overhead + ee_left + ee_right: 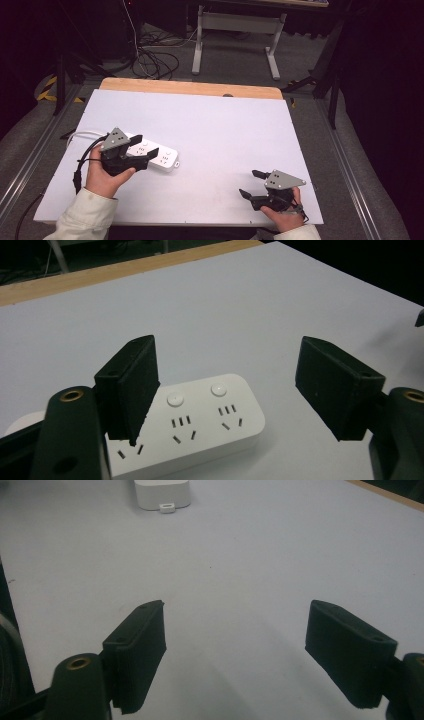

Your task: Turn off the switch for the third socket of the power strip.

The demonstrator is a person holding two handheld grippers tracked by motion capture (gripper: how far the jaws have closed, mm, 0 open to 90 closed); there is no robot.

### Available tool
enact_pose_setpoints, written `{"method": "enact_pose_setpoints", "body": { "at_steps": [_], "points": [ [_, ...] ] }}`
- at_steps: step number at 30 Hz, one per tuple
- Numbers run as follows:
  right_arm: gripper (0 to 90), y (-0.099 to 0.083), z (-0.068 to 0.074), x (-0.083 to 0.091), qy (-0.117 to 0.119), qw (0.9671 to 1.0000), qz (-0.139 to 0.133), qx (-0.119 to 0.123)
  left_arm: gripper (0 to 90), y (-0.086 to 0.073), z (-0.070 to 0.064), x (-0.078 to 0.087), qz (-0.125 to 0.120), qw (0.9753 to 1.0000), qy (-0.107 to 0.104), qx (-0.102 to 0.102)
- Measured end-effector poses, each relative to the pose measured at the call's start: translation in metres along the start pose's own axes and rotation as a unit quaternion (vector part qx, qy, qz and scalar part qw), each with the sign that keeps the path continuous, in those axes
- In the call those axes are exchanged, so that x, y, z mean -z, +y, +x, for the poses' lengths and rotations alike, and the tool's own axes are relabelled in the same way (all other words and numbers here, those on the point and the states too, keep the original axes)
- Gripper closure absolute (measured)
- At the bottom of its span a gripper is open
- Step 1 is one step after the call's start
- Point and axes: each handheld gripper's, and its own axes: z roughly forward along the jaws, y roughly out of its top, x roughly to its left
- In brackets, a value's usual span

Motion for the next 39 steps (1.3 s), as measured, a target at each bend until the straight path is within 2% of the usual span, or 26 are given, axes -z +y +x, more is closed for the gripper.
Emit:
{"method": "enact_pose_setpoints", "body": {
  "at_steps": [6,11,15,19,24,30,33,37,39],
  "points": [
    [24.5,0.0,0.0,0.0,0.0,1.0,-0.002,0.001,21.0,-0.004,-0.001,0.018,-0.006,0.9999,-0.012,-0.009],
    [24.5,0.0,0.001,0.0,0.0,1.0,-0.001,0.002,15.2,-0.01,-0.001,0.03,-0.003,0.9992,-0.019,-0.035],
    [24.6,0.0,0.001,0.0,0.0,1.0,-0.002,0.003,12.7,-0.017,-0.002,0.037,-0.005,0.9988,-0.032,-0.036],
    [24.5,0.0,0.001,0.0,0.0,1.0,-0.001,0.003,12.3,-0.025,-0.003,0.043,-0.008,0.9989,-0.019,-0.042],
    [24.5,0.0,0.001,0.0,0.001,1.0,-0.001,0.002,12.3,-0.038,-0.002,0.049,-0.015,0.999,-0.017,-0.039],
    [24.5,0.001,0.001,0.0,0.001,1.0,0.0,0.003,12.3,-0.053,-0.001,0.052,-0.009,0.9984,-0.006,-0.056],
    [24.5,0.001,0.001,0.0,0.002,1.0,0.0,0.003,12.3,-0.06,0.001,0.053,-0.008,0.9985,-0.011,-0.054],
    [24.5,0.001,0.001,0.0,0.004,1.0,-0.001,0.005,12.4,-0.07,0.004,0.053,-0.011,0.999,-0.029,-0.031],
    [24.5,0.001,0.001,0.0,0.005,1.0,-0.001,0.006,12.4,-0.076,0.005,0.053,-0.012,0.9992,-0.031,-0.02]
  ]
}}
